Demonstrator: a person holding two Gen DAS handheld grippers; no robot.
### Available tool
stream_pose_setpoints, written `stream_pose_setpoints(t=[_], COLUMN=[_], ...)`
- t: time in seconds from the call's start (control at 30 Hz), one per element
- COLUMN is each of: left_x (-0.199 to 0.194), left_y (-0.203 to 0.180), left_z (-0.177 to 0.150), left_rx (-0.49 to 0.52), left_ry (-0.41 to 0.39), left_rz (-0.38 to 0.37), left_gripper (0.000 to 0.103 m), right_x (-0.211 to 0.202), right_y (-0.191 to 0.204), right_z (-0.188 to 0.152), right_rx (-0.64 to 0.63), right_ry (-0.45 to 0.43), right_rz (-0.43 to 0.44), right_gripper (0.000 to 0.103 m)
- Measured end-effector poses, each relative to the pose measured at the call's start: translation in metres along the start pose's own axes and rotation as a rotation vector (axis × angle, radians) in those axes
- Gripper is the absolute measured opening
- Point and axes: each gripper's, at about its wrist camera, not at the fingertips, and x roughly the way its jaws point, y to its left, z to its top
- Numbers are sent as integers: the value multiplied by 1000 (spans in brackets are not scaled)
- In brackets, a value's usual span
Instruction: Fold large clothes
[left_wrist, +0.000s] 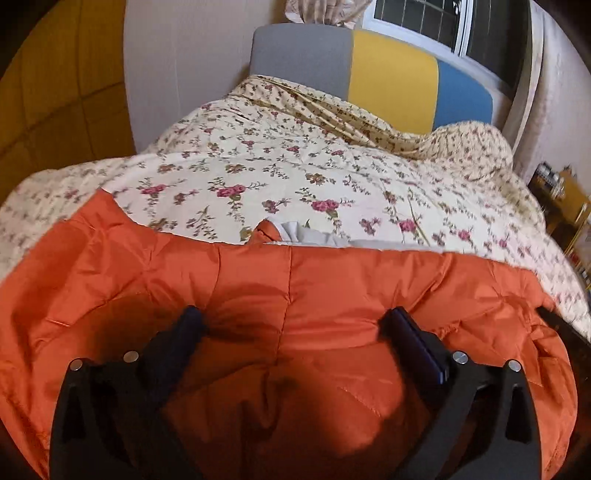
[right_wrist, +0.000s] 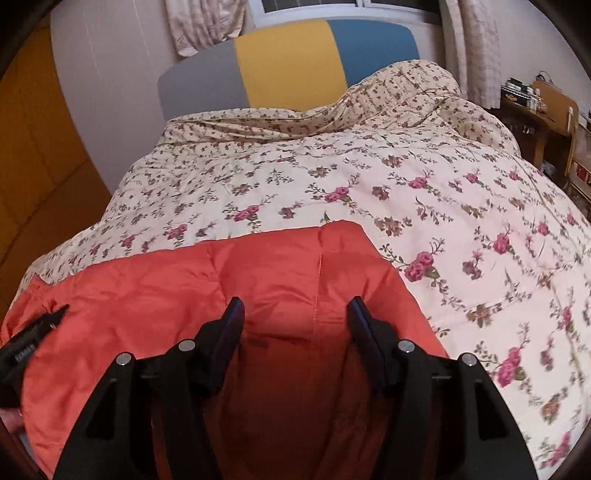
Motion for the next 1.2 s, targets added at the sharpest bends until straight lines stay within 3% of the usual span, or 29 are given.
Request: stream_pose_setpoints(t=[0.23,0.4,0.53,0.73,0.83,1.03,1.2], left_x=[5,-35,-79,-119,-134,-158,-164], left_y=[-1,11,43,106,123,142,160], left_z=[0,-10,-26,-54,-70,-98,-125], left_rx=[-7,-6,-76,-245,-261,-309,-451], left_ry=[1,6,-85,-150,-167,-172,-96], left_rz=[-17,-49,-39,17,46,75,-26], left_gripper=[100,100,100,100,100,100,100], right_x=[12,-2,-31,-75,-92,-119,-135], right_y=[3,9,16,37,48,63,72], right_z=[1,3,-3,-21,-31,-52,-72], right_rx=[-15,-37,-37,-74,-92,-71,-71], right_ry=[21,24,4,-25,-36,-45,-30], right_rz=[-26,-44,-21,35,61,125,158], right_gripper=[60,63,63,64,64,64,64])
